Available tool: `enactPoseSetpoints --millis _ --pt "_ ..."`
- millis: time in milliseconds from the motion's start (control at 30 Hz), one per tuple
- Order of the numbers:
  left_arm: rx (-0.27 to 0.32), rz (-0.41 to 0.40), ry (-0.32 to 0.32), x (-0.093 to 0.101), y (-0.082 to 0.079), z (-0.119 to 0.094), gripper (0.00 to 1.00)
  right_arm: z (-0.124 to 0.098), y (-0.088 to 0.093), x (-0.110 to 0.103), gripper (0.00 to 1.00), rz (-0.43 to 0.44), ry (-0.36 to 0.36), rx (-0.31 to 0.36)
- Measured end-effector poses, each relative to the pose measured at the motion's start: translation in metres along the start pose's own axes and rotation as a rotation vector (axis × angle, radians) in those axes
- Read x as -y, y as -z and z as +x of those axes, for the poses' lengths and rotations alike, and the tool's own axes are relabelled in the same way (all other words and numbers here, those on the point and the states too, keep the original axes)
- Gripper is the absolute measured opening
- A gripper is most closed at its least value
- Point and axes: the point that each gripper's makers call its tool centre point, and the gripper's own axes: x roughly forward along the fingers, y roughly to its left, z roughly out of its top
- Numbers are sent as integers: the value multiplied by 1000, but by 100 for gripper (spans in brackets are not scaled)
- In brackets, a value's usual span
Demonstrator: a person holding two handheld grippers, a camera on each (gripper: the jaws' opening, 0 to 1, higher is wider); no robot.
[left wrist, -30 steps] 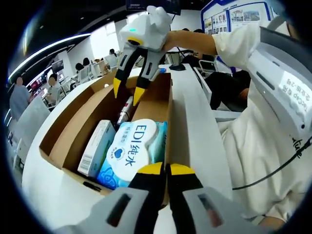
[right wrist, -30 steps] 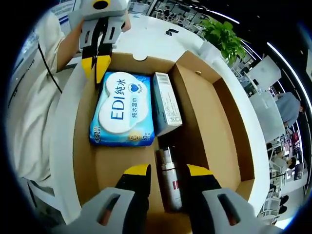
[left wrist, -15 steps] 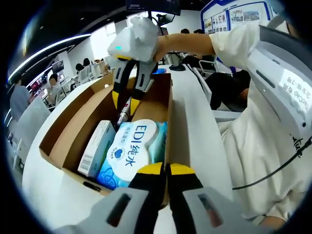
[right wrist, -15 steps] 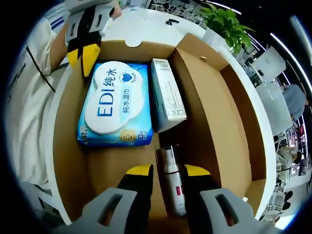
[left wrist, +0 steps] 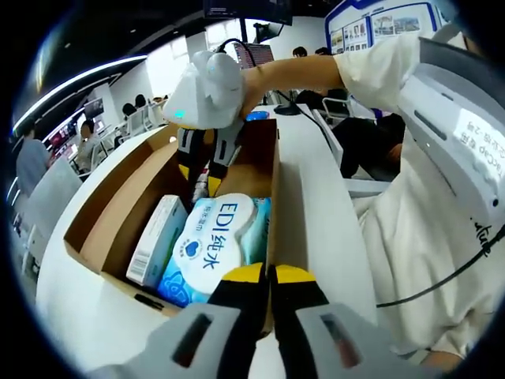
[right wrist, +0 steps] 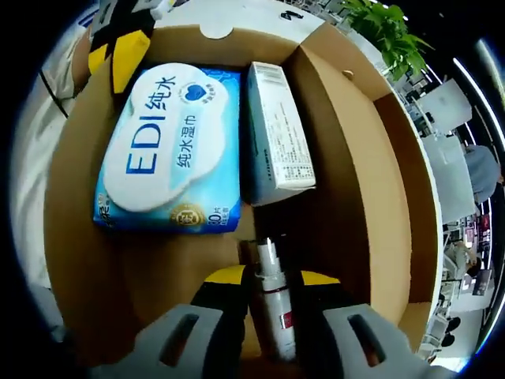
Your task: Operate the shoe box by opening the lid, removing the specified soft item, and placing it in the target area until the item is outside and the box remains undamaged.
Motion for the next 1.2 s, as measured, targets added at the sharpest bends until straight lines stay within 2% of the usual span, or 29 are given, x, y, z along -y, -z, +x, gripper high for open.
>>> enactPoseSetpoints --millis 333,500,633,733,800,867,900,933,967,1200 --pt "2 1 -3 -1 0 0 2 6 2 -7 22 -58 -80 -73" --pt "2 0 -6 -1 0 0 2 7 0 -9 22 -136 -130 -154" --pt "5 -2 -8 -1 0 -1 3 7 0 -12 21 -172 -157 -180" --pt "6 -3 -7 -1 0 -1 2 6 1 -14 21 -183 -164 -155" --pt "3 -2 -4 0 0 0 2 6 1 -13 20 -136 -144 -142" --pt "0 -3 -4 0 0 0 2 5 2 -13 20 -125 -145 -113" --pt "1 -3 -2 0 0 0 2 5 4 -13 19 -50 -137 -110" --pt "2 -3 -2 0 0 0 2 4 4 -12 19 -16 -131 -104" --pt "2 -2 -1 0 0 0 2 3 5 -12 19 -49 -128 -91" --pt "4 2 4 0 0 -1 2 0 1 -11 19 -56 -75 -23"
